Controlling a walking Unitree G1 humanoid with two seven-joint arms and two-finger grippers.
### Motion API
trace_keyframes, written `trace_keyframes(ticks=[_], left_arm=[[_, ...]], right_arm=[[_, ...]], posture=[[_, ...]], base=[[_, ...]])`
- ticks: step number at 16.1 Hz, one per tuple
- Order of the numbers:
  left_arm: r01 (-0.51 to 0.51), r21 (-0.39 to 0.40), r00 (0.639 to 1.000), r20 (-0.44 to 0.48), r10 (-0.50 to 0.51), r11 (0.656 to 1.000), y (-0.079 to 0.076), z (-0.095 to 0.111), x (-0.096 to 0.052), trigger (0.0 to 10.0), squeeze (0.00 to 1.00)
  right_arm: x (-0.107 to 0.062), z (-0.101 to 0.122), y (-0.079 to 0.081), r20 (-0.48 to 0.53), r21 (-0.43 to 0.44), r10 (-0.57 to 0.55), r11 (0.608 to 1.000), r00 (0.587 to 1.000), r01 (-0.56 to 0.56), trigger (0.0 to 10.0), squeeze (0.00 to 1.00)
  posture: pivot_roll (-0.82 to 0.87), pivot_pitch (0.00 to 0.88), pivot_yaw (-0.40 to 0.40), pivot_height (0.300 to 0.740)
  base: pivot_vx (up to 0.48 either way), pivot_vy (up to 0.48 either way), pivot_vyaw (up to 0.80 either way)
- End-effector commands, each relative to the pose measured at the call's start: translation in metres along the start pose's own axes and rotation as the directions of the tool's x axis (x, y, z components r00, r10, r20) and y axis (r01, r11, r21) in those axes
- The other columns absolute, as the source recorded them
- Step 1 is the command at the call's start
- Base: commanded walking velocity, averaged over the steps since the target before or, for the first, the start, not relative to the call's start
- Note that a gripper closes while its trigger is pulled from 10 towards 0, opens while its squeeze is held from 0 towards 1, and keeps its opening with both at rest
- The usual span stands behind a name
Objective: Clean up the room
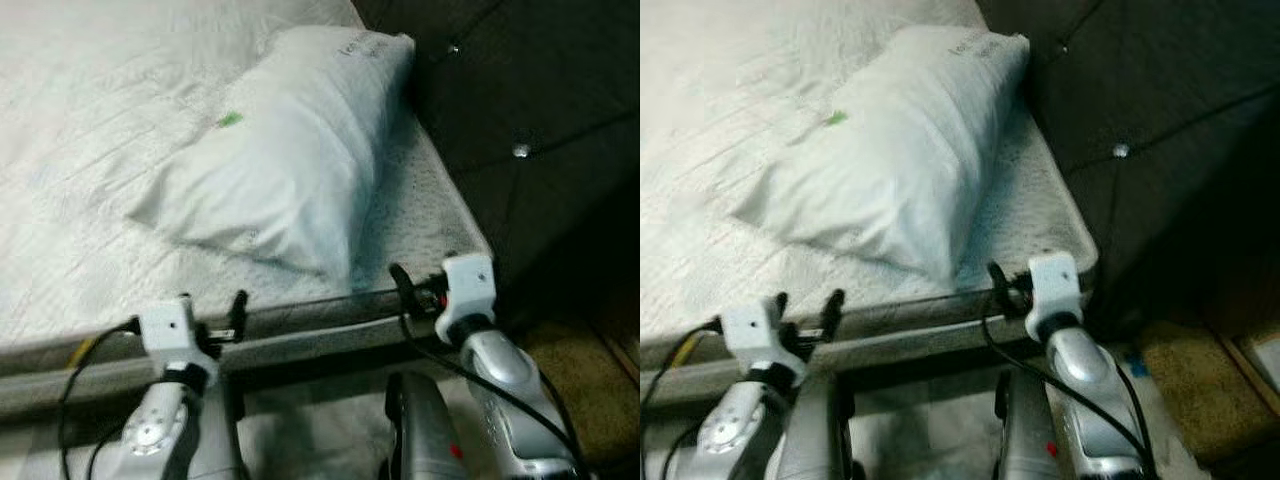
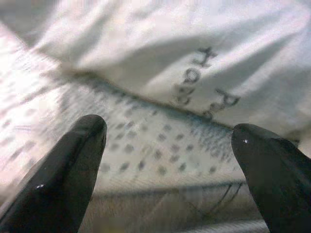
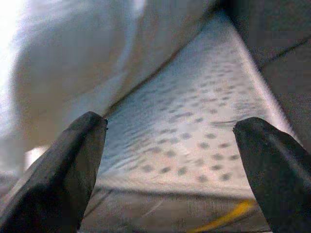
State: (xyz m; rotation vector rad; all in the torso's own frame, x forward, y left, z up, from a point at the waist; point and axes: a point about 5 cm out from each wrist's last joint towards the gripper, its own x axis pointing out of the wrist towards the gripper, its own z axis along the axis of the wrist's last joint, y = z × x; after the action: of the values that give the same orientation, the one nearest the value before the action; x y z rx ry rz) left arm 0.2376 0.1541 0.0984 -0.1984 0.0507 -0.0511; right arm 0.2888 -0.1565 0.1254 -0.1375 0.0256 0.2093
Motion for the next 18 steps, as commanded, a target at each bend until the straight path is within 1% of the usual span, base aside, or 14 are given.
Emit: trace_keyframes(ticks=[1,2,5,7,10,13,17,18], left_arm=[[0.008,0.001,1.000,-0.009,-0.008,1.000,-0.0025,-0.0024,-0.0017,10.0,0.00],[0.005,-0.006,1.000,-0.009,-0.005,1.000,-0.0032,-0.0021,-0.0014,10.0,0.00],[-0.021,0.012,0.999,-0.024,0.021,1.000,-0.0019,-0.0045,-0.0009,10.0,0.00],[-0.022,0.009,0.999,-0.024,0.022,1.000,-0.0018,-0.0049,-0.0006,10.0,0.00],[-0.024,0.011,0.999,-0.027,0.024,1.000,-0.0020,-0.0051,-0.0016,10.0,0.00],[-0.027,0.013,0.999,-0.026,0.028,1.000,-0.0025,-0.0054,-0.0019,10.0,0.00],[-0.031,0.016,0.999,-0.025,0.032,0.999,-0.0024,-0.0054,-0.0023,10.0,0.00],[-0.033,0.017,0.999,-0.024,0.033,0.999,-0.0019,-0.0053,-0.0025,10.0,0.00]], right_arm=[[-0.0054,-0.0103,-0.0040,-0.037,0.005,-0.022,1.000,0.999,0.022,10.0,0.00],[-0.0056,-0.0106,-0.0042,-0.038,0.006,-0.023,1.000,0.999,0.023,10.0,0.00],[-0.0058,-0.0111,-0.0042,-0.038,0.005,-0.024,1.000,0.999,0.025,10.0,0.00],[-0.0059,-0.0108,-0.0047,-0.034,-0.007,-0.023,1.000,0.999,0.023,10.0,0.00],[-0.0071,-0.0084,-0.0013,-0.013,-0.048,0.011,0.999,1.000,-0.012,10.0,0.00],[-0.0061,-0.0071,0.0015,-0.005,-0.047,0.026,0.999,1.000,-0.027,10.0,0.00],[-0.0016,-0.0064,-0.0020,-0.002,-0.053,0.024,0.998,1.000,-0.024,10.0,0.00],[0.0024,-0.0052,-0.0045,0.000,-0.057,0.025,0.998,1.000,-0.025,10.0,0.00]], posture=[[-0.06,0.184,0.011,0.487],[-0.06,0.184,0.012,0.487],[-0.06,0.182,0.012,0.487],[-0.06,0.182,0.012,0.487],[-0.06,0.183,0.010,0.487],[-0.06,0.179,0.009,0.487],[-0.05,0.174,0.006,0.487],[-0.05,0.173,0.006,0.487]], base=[[0.000,0.000,0.00],[0.000,0.000,0.00],[0.000,0.000,0.00],[0.000,0.000,0.00],[0.000,0.000,0.72],[0.000,0.000,0.79],[0.000,0.000,0.78],[0.000,0.000,0.00]])
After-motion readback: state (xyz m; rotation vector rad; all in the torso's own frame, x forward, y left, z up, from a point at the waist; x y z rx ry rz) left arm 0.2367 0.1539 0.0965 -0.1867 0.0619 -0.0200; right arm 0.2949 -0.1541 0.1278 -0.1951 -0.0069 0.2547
